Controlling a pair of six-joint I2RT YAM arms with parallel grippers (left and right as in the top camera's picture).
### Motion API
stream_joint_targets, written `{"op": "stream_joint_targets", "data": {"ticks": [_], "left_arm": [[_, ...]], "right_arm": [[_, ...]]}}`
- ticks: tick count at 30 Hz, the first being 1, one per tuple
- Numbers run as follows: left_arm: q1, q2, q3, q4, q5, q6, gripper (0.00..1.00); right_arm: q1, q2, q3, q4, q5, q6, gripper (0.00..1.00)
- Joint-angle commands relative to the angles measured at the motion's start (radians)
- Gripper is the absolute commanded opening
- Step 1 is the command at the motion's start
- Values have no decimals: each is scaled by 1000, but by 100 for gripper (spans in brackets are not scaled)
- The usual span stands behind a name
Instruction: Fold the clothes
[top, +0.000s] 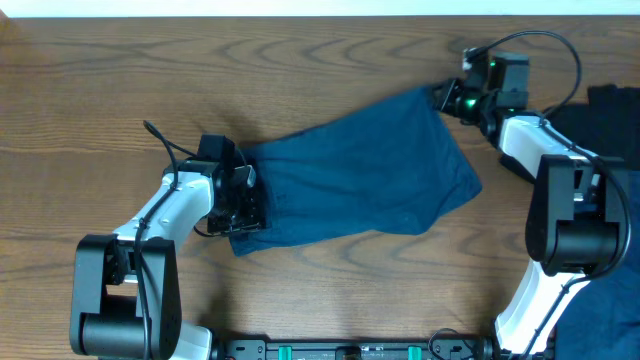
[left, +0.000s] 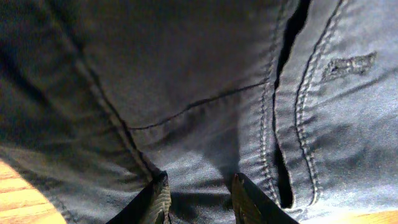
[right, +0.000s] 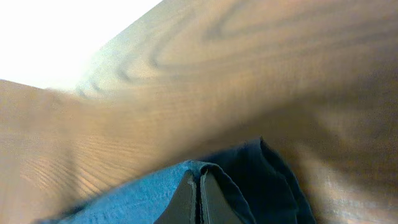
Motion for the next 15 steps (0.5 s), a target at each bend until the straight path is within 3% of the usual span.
{"op": "stream_joint_targets", "data": {"ticks": [1, 6, 10, 13, 15], "left_arm": [[3, 4, -10, -17, -84, -1, 36], [3, 4, -10, -16, -84, -1, 35], [3, 4, -10, -21, -84, -1, 36], [3, 4, -9, -24, -83, -1, 36], [3, 3, -1, -29, -74, -2, 40]], "right_arm": [[-38, -1, 14, 22, -16, 146, 1], [-39, 0, 13, -5, 58, 129, 4], [-38, 0, 13, -6, 63, 49, 40], [-55, -3, 13, -27, -11, -26, 54], [-72, -11, 13, -76, -73, -51, 57]]}}
